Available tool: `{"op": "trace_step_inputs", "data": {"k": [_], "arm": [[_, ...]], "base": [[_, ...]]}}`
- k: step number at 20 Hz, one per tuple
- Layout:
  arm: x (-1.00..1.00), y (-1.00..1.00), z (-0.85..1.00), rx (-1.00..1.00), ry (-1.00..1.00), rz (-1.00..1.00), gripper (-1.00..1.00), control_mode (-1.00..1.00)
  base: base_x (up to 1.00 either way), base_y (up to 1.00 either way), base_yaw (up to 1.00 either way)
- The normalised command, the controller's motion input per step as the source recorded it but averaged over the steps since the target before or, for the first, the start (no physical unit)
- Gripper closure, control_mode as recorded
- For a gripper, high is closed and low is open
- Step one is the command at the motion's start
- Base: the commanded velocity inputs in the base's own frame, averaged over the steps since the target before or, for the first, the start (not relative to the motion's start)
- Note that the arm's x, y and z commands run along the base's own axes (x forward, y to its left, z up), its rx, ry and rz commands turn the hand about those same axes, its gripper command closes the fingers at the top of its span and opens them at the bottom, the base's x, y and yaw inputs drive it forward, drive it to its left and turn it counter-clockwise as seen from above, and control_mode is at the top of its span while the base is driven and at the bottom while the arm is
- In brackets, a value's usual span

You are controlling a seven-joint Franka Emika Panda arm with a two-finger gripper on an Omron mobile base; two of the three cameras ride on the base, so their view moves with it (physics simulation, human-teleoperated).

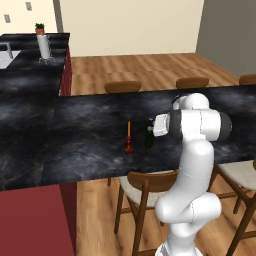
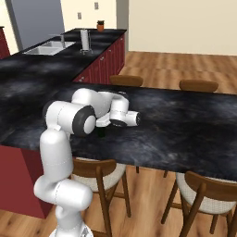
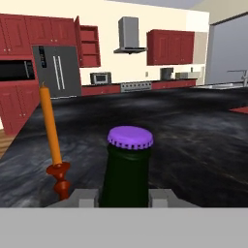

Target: Get the candle and the beer from the cabinet and move them to the dining counter.

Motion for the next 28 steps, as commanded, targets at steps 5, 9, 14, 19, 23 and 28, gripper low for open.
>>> {"op": "trace_step_inputs", "data": {"k": [5, 9, 14, 19, 23, 28], "arm": [[0.0, 0.0, 0.0, 0.0, 0.0, 0.0, -1.0, -1.0], [0.0, 0.0, 0.0, 0.0, 0.0, 0.0, -1.0, -1.0], [0.0, 0.0, 0.0, 0.0, 0.0, 0.0, -1.0, -1.0], [0.0, 0.0, 0.01, 0.0, 0.0, 0.0, -1.0, -1.0], [-0.02, 0.0, 0.15, 0.0, 0.0, 0.0, -1.0, -1.0], [-0.03, -0.01, 0.25, 0.0, 0.0, 0.0, -1.0, -1.0]], "base": [[0.0, 0.0, 0.0], [0.0, 0.0, 0.0], [0.0, 0.0, 0.0], [0.0, 0.0, 0.0], [0.0, 0.0, 0.0], [0.0, 0.0, 0.0]]}}
